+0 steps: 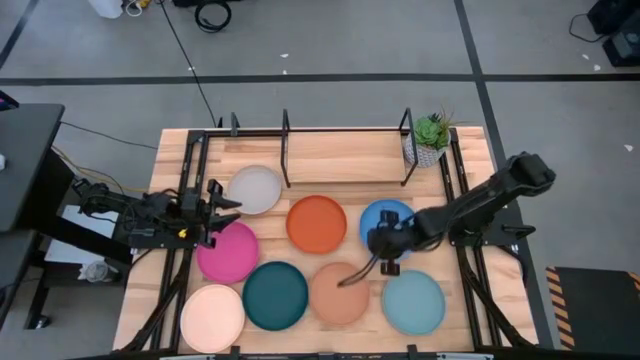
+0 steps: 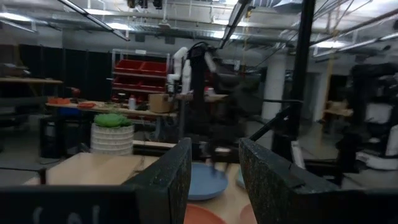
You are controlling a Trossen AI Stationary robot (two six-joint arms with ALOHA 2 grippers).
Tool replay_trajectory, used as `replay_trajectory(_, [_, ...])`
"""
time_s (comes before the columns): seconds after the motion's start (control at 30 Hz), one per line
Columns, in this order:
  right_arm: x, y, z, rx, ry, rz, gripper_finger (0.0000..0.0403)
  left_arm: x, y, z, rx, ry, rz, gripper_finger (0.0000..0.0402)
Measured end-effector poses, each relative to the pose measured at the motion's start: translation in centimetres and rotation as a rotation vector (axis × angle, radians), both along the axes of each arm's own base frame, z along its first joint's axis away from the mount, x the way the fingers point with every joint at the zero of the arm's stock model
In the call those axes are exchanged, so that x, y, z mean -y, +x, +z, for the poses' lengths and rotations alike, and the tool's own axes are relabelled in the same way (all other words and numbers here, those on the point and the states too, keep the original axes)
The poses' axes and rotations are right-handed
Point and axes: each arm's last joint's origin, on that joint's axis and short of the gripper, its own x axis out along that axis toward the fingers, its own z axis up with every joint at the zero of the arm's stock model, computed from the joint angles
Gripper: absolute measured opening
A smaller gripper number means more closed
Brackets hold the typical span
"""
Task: Place and stack plates onto a shelf
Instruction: Put the blue plate on the shelf
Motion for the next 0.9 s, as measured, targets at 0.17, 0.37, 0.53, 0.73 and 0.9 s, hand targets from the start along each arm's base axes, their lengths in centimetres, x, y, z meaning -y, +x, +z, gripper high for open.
replay_trajectory(0.17, [-1.8,0.4,-1.0,-0.101,-0.025,-0.038,0.0181,0.0,0.1,-0.3,-0.03,-0.001,0.005,0.0172])
replay_trajectory(0.37, [-1.7,-0.1,-2.5,-0.229,-0.054,-0.144,0.0215,0.0,0.1,-0.6,-0.058,-0.047,-0.009,0.0198])
replay_trajectory(0.53, [-1.9,-0.1,-3.6,-0.279,-0.055,-0.171,0.0185,0.0,0.2,-0.6,-0.061,-0.058,-0.012,0.0199])
replay_trajectory(0.73, [-2.3,0.0,-4.2,-0.306,-0.025,-0.198,0.0101,0.0,0.2,-0.6,-0.06,-0.057,-0.012,0.0199])
replay_trajectory(0.9, [-2.9,-0.6,-3.2,-0.278,-0.036,-0.151,0.0039,0.0,0.2,-0.6,-0.063,-0.048,-0.01,0.0199])
